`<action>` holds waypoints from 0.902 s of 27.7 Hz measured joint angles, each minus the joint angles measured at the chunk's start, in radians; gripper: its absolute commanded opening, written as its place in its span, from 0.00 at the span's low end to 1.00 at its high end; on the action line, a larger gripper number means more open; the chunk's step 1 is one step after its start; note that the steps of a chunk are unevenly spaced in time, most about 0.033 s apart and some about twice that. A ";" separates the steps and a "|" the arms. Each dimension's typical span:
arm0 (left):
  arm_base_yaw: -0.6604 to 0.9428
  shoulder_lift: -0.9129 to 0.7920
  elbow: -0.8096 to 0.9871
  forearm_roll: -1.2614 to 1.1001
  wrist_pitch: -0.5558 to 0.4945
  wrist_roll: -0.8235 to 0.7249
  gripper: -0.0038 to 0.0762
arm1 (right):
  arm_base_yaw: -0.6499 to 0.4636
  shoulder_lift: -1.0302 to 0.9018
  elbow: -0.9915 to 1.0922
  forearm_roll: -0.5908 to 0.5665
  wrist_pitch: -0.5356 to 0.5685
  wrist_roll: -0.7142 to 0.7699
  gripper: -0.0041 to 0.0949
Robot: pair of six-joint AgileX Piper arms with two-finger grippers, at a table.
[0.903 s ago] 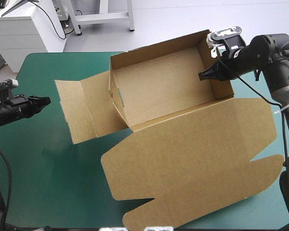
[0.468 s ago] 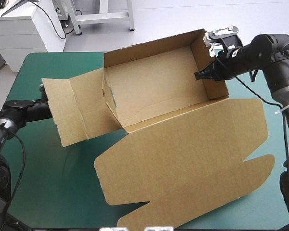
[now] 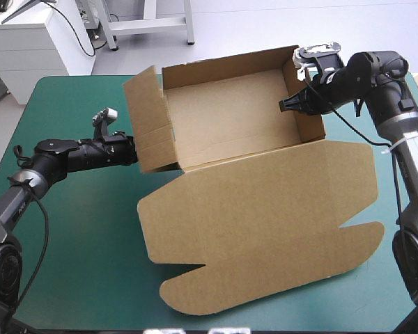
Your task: Fold the box
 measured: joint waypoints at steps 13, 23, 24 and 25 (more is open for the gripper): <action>-0.005 -0.060 0.000 -0.119 0.146 0.046 0.04 | 0.000 0.024 0.000 -0.048 -0.010 0.049 0.02; -0.006 -0.082 -0.079 -0.129 0.284 0.063 0.04 | 0.000 0.034 0.000 -0.070 -0.010 0.068 0.02; -0.006 -0.082 -0.082 -0.129 0.285 0.063 0.05 | 0.000 0.034 0.000 -0.070 -0.010 0.068 0.02; -0.006 -0.082 -0.082 -0.122 0.285 0.063 0.08 | 0.000 0.034 0.000 -0.070 -0.010 0.068 0.02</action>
